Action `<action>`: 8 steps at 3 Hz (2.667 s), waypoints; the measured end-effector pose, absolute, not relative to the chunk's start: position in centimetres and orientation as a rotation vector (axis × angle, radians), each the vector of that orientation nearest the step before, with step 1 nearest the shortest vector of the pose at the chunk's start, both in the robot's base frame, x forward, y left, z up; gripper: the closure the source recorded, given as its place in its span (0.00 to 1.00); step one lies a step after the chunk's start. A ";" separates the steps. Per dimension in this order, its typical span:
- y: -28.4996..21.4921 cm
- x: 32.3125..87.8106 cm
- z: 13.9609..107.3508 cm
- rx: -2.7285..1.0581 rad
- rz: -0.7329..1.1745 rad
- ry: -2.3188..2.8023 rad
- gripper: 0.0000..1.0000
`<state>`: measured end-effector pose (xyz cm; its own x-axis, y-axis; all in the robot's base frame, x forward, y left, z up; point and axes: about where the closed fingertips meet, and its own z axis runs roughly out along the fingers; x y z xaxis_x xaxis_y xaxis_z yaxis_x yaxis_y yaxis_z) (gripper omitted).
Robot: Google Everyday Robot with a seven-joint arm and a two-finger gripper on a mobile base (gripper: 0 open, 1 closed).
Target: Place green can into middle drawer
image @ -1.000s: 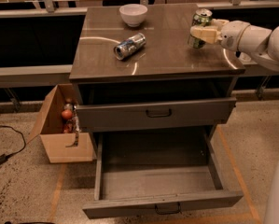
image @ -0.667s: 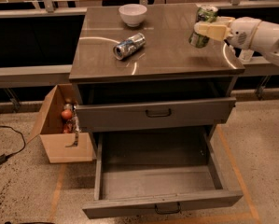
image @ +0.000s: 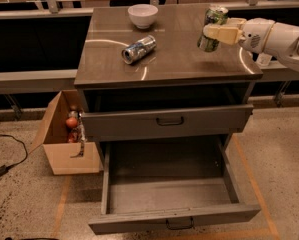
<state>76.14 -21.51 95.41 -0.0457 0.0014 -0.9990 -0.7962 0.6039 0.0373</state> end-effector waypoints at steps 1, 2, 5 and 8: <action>-19.0 72.3 96.0 -0.713 0.853 1.486 1.00; -16.5 67.6 97.0 -0.682 0.952 1.454 1.00; -9.4 55.2 89.6 -0.929 1.099 1.465 1.00; -8.7 52.6 84.3 -0.944 1.038 1.536 1.00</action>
Offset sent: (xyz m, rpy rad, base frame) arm -0.1507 0.0957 -0.0068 0.2223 0.1628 0.2064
